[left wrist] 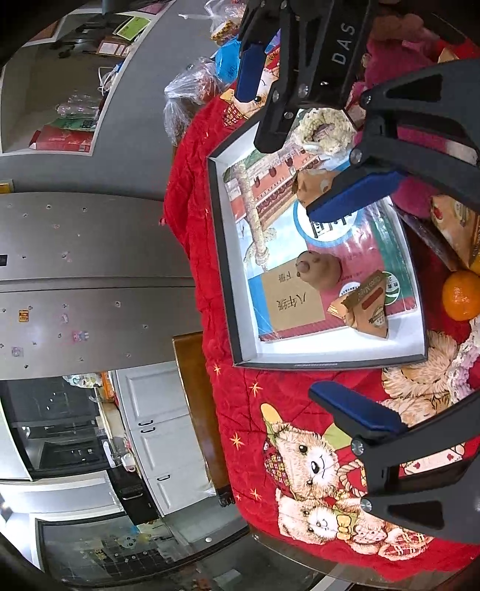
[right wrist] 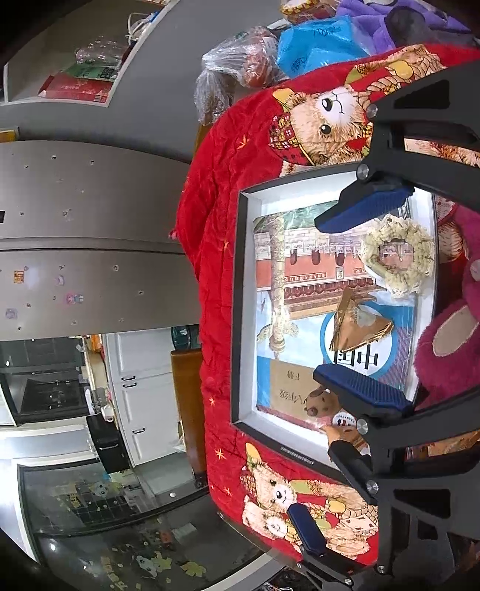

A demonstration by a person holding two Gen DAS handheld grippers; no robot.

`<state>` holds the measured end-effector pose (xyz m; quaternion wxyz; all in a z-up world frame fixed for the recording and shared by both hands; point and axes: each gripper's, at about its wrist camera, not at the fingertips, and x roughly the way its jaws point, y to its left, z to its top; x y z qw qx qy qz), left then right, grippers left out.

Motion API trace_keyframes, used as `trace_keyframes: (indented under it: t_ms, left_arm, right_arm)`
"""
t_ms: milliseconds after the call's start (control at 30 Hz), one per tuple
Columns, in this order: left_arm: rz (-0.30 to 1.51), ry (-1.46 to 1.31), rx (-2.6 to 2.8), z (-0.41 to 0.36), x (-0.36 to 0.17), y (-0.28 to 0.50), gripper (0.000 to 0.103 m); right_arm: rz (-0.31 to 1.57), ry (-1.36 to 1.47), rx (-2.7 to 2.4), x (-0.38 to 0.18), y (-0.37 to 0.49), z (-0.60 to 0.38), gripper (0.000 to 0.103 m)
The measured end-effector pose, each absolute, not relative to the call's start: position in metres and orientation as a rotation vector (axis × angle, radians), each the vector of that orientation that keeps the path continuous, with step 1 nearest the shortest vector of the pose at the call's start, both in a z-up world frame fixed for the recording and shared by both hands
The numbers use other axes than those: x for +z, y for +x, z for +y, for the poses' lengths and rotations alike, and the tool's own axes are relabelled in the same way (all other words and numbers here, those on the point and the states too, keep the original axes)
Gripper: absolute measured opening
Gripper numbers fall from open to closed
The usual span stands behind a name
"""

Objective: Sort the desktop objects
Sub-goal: 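Withdraw both open tools from the box back toward the pile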

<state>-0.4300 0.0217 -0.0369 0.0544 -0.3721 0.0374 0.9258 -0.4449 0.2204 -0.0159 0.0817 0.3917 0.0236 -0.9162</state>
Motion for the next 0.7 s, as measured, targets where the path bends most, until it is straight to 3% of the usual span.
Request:
trace_keyframes:
  t_ms: [433,700]
  left_arm:
    - [0.047,-1.050,2.755,0.032,0.013,-0.388,0.089]
    - [-0.014,-0.912,2.784,0.022,0.060,-0.333,0.089]
  right_arm:
    - [0.060,1.027,-2.747,0.042,-0.396,0.210,0.076]
    - [0.067,0.848,-2.820,0.090,-0.333,0.215,0.082]
